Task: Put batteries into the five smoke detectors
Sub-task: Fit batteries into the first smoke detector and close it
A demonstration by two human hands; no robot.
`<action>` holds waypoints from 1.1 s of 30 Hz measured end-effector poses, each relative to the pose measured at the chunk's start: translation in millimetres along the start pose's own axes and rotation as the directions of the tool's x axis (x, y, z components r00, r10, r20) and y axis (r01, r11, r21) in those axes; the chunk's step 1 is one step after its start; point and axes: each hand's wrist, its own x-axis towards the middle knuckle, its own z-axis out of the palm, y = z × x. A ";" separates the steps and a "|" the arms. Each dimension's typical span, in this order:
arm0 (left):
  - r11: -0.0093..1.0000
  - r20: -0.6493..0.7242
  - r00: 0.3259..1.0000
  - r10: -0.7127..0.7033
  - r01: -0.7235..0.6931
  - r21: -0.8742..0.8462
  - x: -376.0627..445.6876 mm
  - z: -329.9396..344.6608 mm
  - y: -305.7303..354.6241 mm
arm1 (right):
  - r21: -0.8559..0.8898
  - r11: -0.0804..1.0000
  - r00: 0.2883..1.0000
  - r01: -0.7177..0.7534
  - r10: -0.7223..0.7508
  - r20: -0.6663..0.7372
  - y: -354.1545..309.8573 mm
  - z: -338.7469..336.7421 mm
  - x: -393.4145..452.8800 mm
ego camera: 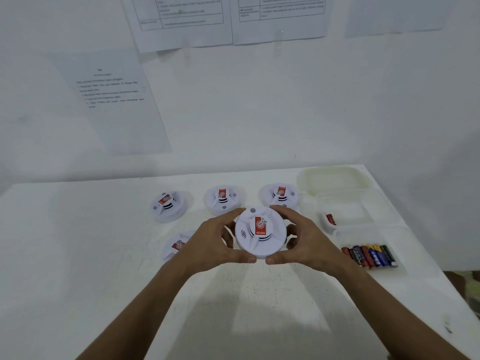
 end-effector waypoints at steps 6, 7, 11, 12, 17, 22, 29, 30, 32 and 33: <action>1.000 -0.022 1.000 -0.016 0.016 0.000 0.7 4.0 -3.9 | -0.002 1.000 1.000 -0.005 0.005 0.011 3.4 -1.5 0.6; 1.000 -0.022 1.000 -0.017 0.017 0.000 0.6 4.2 -4.5 | -0.007 1.000 1.000 -0.006 0.006 0.012 4.3 -1.5 1.1; 1.000 -0.017 1.000 -0.017 0.018 0.016 1.8 4.4 -6.4 | -0.024 1.000 1.000 -0.012 0.012 -0.001 6.4 -0.8 2.2; 1.000 -0.016 1.000 -0.016 0.016 0.019 2.4 4.5 -6.6 | -0.031 0.999 1.000 -0.011 0.011 -0.003 7.2 -0.9 2.4; 0.999 -0.010 1.000 -0.008 0.009 0.039 4.4 3.7 -6.2 | -0.068 0.998 1.000 -0.005 0.004 -0.014 7.6 -1.2 2.6; 0.998 -0.013 1.000 -0.021 0.021 0.055 6.0 4.5 -8.1 | -0.092 0.996 1.000 0.008 -0.011 -0.024 6.6 0.6 2.7; 0.999 -0.017 1.000 -0.013 0.014 0.050 5.3 4.1 -9.2 | -0.089 0.996 0.999 0.023 -0.025 -0.023 8.1 1.0 2.3; 0.999 -0.016 1.000 -0.014 0.015 0.051 5.3 3.9 -9.7 | -0.091 0.996 0.999 0.027 -0.029 -0.024 8.5 1.3 2.2; 0.998 -0.014 1.000 -0.026 0.026 0.064 5.6 3.8 -9.7 | -0.092 0.995 0.999 0.026 -0.029 -0.026 9.1 2.0 2.1; 0.997 -0.014 0.999 -0.032 0.033 0.071 5.8 3.9 -9.7 | -0.093 0.995 0.999 0.022 -0.025 -0.026 9.2 2.3 2.4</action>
